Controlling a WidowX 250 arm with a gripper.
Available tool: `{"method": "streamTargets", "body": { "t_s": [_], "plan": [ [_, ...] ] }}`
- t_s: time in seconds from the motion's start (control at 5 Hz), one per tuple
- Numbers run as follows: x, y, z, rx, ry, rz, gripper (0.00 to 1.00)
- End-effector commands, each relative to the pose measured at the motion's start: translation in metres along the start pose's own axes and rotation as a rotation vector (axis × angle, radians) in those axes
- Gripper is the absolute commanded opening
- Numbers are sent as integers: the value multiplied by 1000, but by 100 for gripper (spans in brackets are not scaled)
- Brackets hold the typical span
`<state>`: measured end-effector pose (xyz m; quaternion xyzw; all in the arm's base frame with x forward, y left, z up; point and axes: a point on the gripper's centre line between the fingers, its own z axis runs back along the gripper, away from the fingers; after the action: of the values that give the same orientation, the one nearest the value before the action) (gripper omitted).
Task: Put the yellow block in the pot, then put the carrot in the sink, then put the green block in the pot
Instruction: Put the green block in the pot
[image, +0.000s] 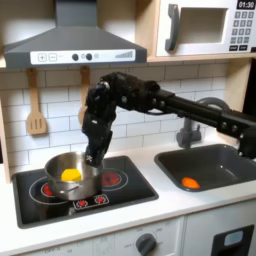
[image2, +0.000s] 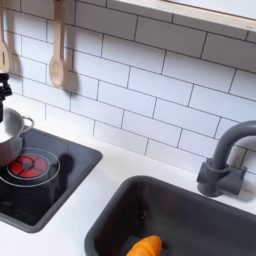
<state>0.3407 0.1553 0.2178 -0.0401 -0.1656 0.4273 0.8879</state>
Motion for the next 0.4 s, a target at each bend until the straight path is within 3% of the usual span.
{"method": "streamTargets", "body": {
  "t_s": [0.0, 0.2],
  "plan": [
    [10, -7, -12, 5, 16, 30, 0],
    [14, -10, -14, 8, 21, 34, 0]
  ]
}}
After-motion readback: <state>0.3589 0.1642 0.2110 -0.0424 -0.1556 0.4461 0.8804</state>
